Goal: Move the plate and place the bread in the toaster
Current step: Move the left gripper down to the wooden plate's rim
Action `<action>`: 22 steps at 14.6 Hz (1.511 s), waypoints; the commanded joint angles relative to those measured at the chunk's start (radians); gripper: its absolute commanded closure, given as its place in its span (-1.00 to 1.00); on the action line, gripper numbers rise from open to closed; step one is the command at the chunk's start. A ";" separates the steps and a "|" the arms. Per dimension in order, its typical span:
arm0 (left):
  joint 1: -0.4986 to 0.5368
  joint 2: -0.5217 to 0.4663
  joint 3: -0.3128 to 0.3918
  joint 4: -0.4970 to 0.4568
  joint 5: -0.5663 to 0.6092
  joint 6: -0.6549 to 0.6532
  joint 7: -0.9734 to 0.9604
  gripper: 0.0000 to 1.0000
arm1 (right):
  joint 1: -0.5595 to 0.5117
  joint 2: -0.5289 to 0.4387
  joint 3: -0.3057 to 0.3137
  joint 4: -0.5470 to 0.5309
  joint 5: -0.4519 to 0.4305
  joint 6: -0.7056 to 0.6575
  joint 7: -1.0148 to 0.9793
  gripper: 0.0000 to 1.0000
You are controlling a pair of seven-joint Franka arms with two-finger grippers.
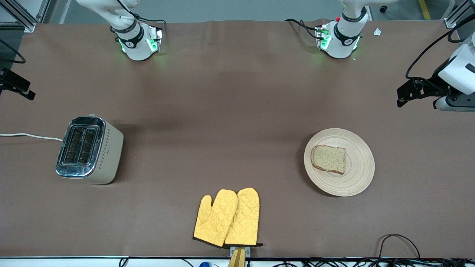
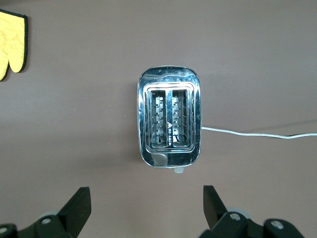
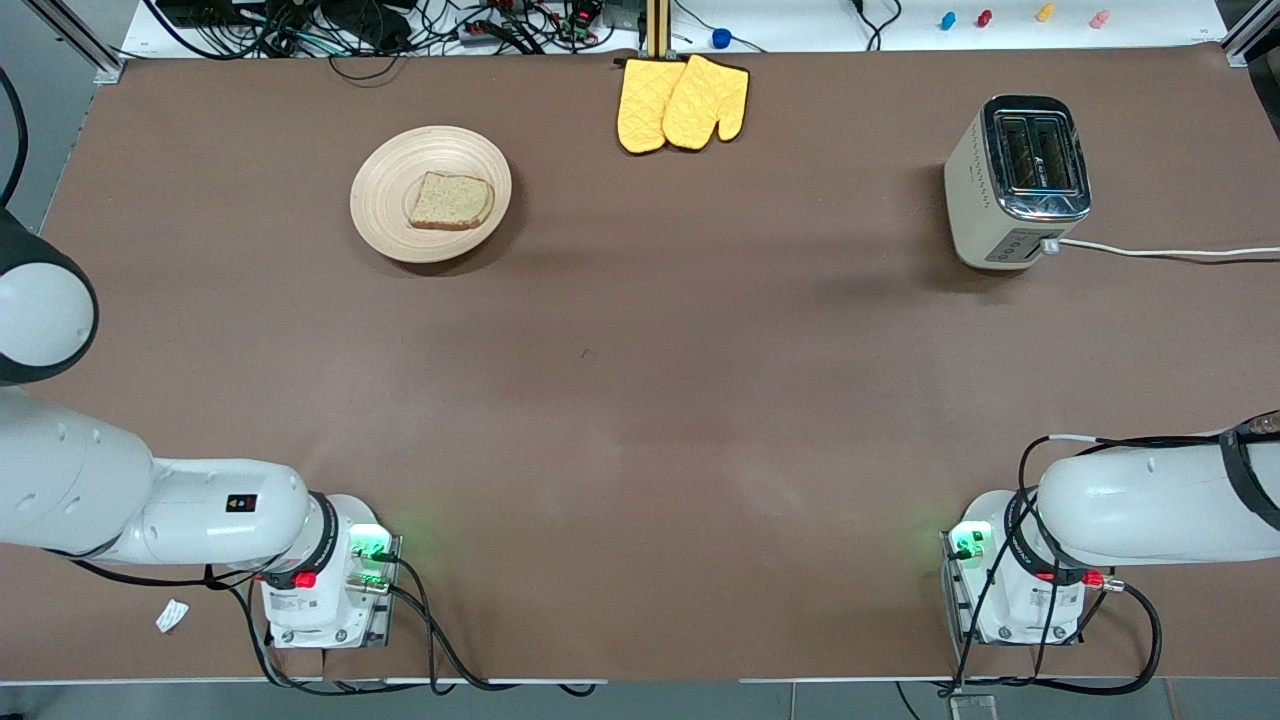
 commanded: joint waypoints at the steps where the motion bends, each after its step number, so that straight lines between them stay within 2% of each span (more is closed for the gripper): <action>1: -0.005 0.006 -0.001 0.020 0.013 -0.003 -0.007 -1.00 | 0.001 0.003 0.004 0.009 -0.012 -0.011 0.018 -1.00; 6: 0.002 0.013 0.000 0.020 0.008 -0.003 0.004 -1.00 | 0.002 0.003 0.004 0.006 -0.011 -0.011 0.017 -1.00; 9: 0.048 0.068 0.004 0.017 0.005 -0.006 0.039 -1.00 | 0.001 0.003 0.004 0.006 -0.012 -0.011 0.018 -1.00; 10: 0.082 0.093 0.002 0.023 -0.016 -0.004 0.056 -1.00 | 0.001 0.003 0.004 0.004 -0.011 -0.011 0.018 -1.00; 12: 0.172 0.148 0.005 0.025 -0.149 -0.003 0.091 -1.00 | 0.001 0.003 0.004 0.004 -0.011 -0.011 0.018 -1.00; 15: 0.274 0.292 0.004 0.029 -0.243 0.029 0.206 -1.00 | 0.001 0.003 0.004 0.004 -0.011 -0.011 0.016 -1.00; 17: 0.341 0.392 0.004 0.029 -0.359 0.051 0.305 -1.00 | 0.004 0.003 0.005 0.004 -0.011 -0.011 0.018 -1.00; 19: 0.395 0.533 0.004 0.066 -0.447 0.060 0.431 -1.00 | 0.007 0.003 0.005 0.004 -0.011 -0.011 0.018 -1.00; 22: 0.420 0.686 0.004 0.092 -0.562 0.078 0.566 -1.00 | 0.007 0.003 0.005 0.004 -0.011 -0.011 0.018 -1.00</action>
